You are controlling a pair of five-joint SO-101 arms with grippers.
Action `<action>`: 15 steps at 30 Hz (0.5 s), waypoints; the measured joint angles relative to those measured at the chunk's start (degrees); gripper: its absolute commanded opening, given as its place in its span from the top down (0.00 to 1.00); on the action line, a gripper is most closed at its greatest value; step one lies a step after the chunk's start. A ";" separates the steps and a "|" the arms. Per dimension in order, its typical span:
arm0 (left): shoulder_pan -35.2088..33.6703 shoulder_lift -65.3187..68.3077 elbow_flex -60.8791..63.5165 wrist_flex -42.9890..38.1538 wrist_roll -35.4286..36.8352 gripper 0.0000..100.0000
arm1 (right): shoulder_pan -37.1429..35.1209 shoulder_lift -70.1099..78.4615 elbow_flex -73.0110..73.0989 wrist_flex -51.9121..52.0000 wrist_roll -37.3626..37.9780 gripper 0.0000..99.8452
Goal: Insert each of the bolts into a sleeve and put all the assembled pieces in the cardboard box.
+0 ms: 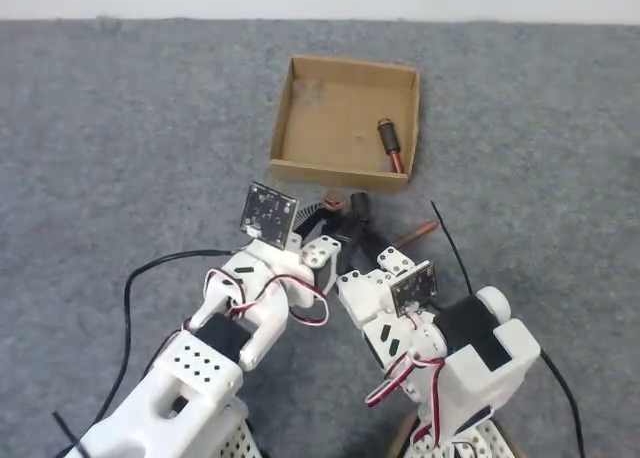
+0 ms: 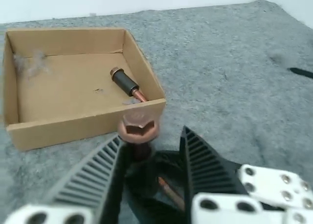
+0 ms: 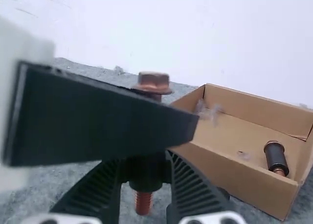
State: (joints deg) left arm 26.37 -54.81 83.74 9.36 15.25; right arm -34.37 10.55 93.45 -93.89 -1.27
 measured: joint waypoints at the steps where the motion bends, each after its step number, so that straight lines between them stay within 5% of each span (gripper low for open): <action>1: -0.79 0.00 0.18 0.00 0.00 0.84 | 0.00 0.00 0.00 0.00 0.00 0.99; 15: 0.70 0.70 1.23 0.70 0.18 0.84 | 0.62 -0.09 0.00 -0.09 -0.09 0.99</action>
State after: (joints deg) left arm 27.08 -54.11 84.97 10.07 15.43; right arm -33.76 10.46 93.45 -93.98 -1.36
